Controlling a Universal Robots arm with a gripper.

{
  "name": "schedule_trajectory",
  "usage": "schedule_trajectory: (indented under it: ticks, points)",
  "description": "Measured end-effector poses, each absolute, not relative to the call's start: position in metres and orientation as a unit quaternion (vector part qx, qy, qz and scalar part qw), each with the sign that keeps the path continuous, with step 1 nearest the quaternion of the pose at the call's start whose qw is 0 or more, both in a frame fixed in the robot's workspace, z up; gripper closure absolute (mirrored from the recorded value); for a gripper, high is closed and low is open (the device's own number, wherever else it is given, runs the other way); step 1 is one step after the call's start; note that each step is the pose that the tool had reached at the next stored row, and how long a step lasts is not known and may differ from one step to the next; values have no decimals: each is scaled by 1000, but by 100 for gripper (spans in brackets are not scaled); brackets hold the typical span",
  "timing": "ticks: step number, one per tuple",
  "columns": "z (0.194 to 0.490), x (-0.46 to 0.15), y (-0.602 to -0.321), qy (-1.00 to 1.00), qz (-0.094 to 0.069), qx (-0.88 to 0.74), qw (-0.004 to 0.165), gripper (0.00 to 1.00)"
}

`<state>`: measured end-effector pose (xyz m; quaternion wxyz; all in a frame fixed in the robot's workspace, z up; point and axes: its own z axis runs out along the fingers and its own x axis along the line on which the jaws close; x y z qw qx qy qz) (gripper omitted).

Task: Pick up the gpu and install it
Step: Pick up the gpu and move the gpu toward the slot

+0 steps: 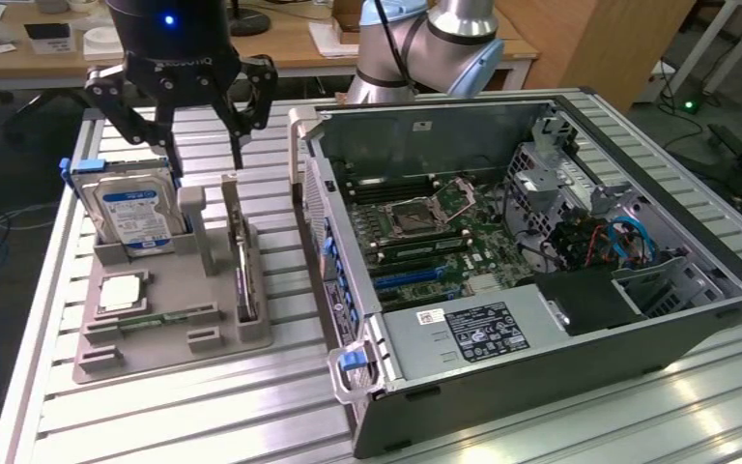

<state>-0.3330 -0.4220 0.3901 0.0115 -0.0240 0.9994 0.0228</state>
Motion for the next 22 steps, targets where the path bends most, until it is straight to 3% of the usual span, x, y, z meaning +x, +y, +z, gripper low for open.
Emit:
schedule_trajectory:
  ticks: [22]
  points:
    - [385,-333,-423,998,24,-62,11,41]
